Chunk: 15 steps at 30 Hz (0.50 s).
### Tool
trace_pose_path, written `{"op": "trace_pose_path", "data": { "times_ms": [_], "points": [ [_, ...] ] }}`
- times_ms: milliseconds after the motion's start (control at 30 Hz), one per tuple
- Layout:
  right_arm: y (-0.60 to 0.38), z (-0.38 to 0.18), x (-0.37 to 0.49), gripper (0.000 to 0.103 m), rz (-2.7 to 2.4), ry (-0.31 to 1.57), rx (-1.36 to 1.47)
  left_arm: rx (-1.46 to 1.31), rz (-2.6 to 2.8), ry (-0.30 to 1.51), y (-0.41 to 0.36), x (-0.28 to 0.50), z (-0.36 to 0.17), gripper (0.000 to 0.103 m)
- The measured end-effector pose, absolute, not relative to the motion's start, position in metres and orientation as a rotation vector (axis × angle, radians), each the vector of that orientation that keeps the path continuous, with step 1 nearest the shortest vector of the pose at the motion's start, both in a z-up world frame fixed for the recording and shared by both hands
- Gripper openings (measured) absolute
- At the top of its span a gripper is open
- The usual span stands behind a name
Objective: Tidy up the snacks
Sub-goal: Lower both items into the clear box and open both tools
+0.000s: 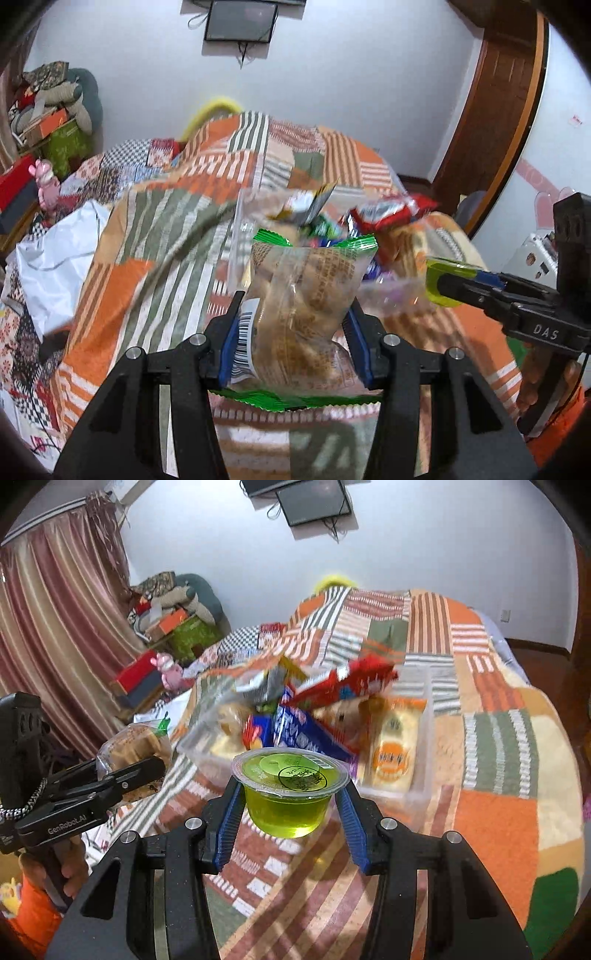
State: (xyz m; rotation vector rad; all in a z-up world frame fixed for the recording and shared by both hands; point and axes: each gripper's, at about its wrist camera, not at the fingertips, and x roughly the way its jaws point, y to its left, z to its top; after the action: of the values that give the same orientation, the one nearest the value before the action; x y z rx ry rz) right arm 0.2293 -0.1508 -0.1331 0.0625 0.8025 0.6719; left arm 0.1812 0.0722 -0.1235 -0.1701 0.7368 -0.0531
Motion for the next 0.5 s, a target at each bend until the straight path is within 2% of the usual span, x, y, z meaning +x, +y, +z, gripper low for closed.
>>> {"op": "trace_pose_path", "data": {
  "times_ms": [267, 500],
  "points": [
    [-0.149, -0.124, 0.245, 0.046, 0.637, 0.751, 0.047, -0.154, -0.082, 0.684, 0.059, 0.21, -0.104, 0.05],
    [-0.144, -0.134, 0.263, 0.046, 0.627, 0.77, 0.02, -0.153, -0.101, 0.704, 0.048, 0.247, -0.109, 0.05]
  ]
}}
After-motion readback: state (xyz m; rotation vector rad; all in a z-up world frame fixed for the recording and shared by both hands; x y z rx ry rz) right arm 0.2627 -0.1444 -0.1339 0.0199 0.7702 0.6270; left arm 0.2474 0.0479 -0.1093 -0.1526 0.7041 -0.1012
